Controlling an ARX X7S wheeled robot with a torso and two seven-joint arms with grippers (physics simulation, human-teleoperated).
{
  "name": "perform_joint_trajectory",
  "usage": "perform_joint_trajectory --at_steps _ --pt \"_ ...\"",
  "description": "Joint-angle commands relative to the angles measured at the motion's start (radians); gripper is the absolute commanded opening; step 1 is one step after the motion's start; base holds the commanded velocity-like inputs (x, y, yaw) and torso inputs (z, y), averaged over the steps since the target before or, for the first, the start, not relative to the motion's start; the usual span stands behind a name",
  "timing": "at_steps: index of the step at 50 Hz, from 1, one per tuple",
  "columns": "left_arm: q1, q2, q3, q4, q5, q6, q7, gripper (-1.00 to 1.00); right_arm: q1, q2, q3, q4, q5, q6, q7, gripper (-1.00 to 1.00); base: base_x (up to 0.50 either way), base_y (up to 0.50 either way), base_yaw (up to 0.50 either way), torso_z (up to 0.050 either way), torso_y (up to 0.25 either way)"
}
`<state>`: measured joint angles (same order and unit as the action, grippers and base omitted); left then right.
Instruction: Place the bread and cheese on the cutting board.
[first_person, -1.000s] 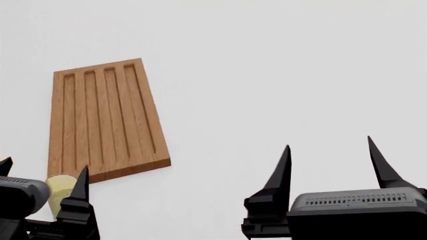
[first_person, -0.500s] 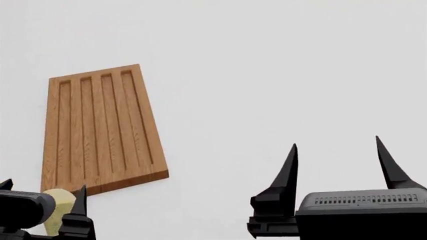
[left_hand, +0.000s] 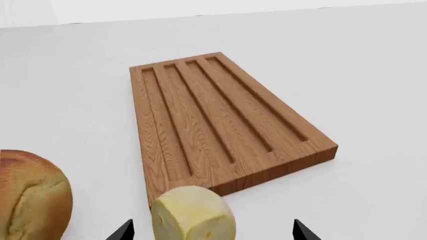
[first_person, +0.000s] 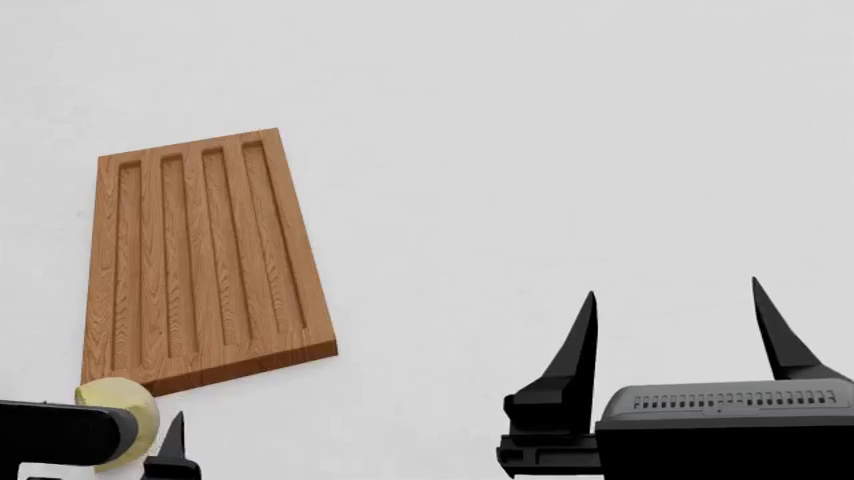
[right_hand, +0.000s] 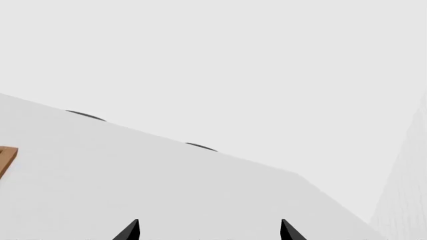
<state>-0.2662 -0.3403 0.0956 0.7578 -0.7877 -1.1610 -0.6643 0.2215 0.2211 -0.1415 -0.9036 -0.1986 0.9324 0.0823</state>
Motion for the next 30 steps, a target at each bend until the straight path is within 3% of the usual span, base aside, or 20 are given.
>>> perform_joint_trajectory --at_steps 1,11,30 --pt "-0.01 0.004 0.04 -0.091 0.063 0.092 0.044 1.0 -0.005 -0.01 0.01 0.017 -0.002 -0.011 -0.006 1.0 0.0 0.0 0.0 0.0 0.0" --pt "-0.009 -0.002 0.075 -0.226 0.129 0.211 0.113 1.0 -0.008 -0.011 0.008 0.022 0.0 -0.021 0.003 1.0 0.0 0.0 0.0 0.0 0.0" --pt "-0.071 0.0 0.104 -0.33 0.152 0.216 0.128 1.0 -0.014 -0.005 0.005 0.033 0.009 -0.029 0.011 1.0 0.0 0.0 0.0 0.0 0.0"
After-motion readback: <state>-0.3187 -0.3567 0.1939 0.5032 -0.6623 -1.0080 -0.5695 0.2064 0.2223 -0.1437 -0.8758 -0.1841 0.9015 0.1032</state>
